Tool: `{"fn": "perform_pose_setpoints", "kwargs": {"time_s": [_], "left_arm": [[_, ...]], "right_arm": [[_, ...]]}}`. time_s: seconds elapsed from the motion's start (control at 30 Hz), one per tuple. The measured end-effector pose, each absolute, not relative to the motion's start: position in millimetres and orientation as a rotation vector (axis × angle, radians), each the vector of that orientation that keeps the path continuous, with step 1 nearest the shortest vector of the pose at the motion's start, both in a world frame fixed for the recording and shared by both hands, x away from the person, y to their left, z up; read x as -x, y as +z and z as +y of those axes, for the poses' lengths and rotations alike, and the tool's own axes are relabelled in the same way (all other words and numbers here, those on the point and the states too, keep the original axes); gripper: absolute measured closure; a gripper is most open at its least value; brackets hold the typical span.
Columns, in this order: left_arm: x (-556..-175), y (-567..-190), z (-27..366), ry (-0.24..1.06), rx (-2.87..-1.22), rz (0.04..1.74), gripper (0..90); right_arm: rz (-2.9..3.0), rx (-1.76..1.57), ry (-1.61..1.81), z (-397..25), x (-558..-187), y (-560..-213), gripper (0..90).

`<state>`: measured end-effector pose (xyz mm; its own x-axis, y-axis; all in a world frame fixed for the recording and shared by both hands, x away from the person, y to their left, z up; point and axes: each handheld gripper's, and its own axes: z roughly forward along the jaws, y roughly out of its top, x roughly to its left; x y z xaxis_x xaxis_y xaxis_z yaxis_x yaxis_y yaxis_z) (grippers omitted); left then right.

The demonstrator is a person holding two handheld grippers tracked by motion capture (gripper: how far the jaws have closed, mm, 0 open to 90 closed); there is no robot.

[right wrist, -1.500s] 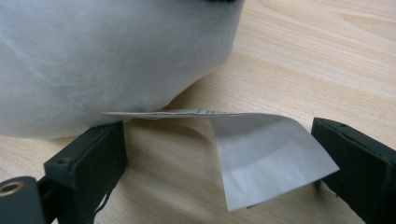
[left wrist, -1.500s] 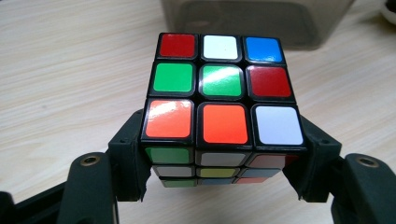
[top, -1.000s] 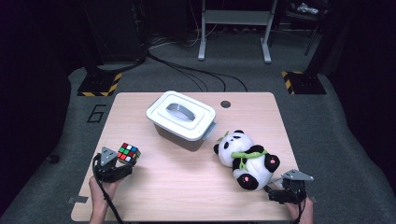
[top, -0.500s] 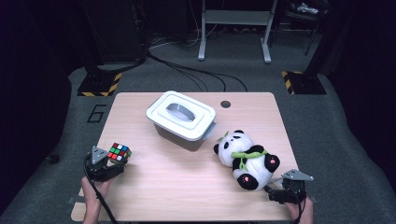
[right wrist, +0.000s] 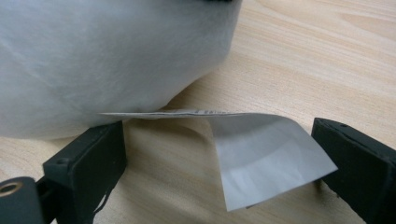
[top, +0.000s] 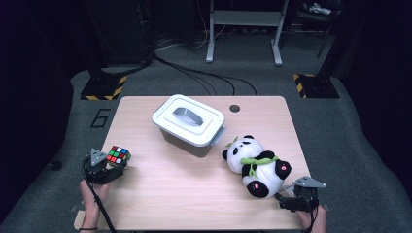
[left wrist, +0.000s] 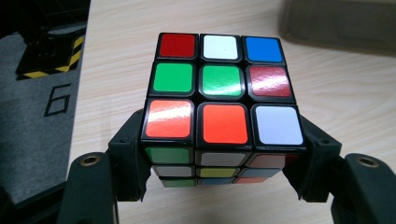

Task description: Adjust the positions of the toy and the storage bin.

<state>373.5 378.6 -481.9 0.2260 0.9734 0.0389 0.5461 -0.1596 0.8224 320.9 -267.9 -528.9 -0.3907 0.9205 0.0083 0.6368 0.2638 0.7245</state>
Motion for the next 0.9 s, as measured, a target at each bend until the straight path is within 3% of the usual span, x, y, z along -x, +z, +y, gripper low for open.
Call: {"fn": "perform_pose_setpoints", "kwargs": {"time_s": [0.9], "left_arm": [[-398,-515,406,0.729,-1.746,1.581,34.2]], "right_arm": [[2.120,-1.413,0.914,-268,-321,-529,4.1]]}}
